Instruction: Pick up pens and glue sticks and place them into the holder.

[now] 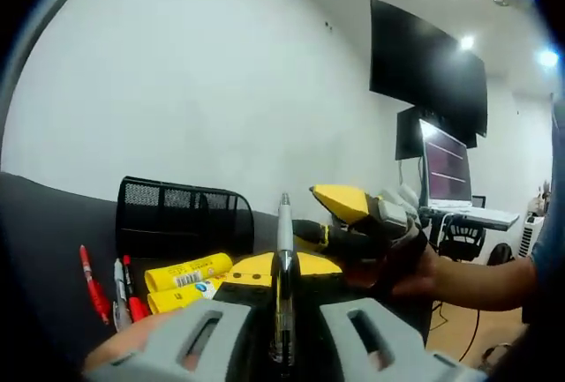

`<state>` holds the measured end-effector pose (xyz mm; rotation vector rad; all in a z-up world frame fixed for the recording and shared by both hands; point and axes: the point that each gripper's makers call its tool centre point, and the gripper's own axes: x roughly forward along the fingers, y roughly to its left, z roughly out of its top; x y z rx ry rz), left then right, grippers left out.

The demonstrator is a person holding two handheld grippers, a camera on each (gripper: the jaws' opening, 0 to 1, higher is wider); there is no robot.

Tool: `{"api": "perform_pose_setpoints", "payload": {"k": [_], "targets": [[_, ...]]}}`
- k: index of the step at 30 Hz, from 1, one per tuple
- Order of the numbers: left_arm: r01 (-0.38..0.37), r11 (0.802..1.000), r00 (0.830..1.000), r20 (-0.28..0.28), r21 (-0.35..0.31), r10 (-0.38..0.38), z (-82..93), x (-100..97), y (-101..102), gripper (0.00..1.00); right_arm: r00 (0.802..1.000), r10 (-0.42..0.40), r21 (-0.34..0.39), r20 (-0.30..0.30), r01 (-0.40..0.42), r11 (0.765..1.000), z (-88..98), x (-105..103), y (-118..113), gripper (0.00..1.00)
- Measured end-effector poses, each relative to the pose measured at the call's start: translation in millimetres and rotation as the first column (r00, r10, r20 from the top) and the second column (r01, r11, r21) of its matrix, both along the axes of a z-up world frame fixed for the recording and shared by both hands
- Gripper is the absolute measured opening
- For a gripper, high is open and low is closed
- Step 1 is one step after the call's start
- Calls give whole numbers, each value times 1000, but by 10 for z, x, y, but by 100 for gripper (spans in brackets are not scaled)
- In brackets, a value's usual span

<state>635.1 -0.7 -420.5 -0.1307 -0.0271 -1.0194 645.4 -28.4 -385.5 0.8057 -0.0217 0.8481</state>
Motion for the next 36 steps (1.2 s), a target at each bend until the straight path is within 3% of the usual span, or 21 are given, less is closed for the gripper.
{"api": "perform_pose_setpoints", "payload": {"k": [5, 8, 15, 22, 26, 36], "targets": [[8, 999, 1000, 23, 46, -9, -43, -5, -31, 8, 1000, -1, -14, -1, 1, 1000, -24, 28, -15, 23], [8, 999, 1000, 25, 46, -10, -40, -4, -25, 8, 1000, 3, -18, -15, -3, 1000, -54, 52, -29, 17], [6, 999, 1000, 25, 45, -7, -40, -3, -11, 8, 999, 41, -66, -17, -42, 997, -104, 49, 54, 17], [5, 999, 1000, 26, 53, -6, -54, -8, -19, 8, 998, 47, -63, -28, -49, 997, -123, 66, 34, 13], [4, 998, 1000, 30, 58, -6, -58, -14, -26, 8, 998, 46, -69, -36, -48, 996, -144, 73, 29, 6], [4, 997, 999, 33, 75, -6, -83, -17, -44, 9, 998, 53, -72, -34, -55, 996, -142, 66, 28, 5]]}}
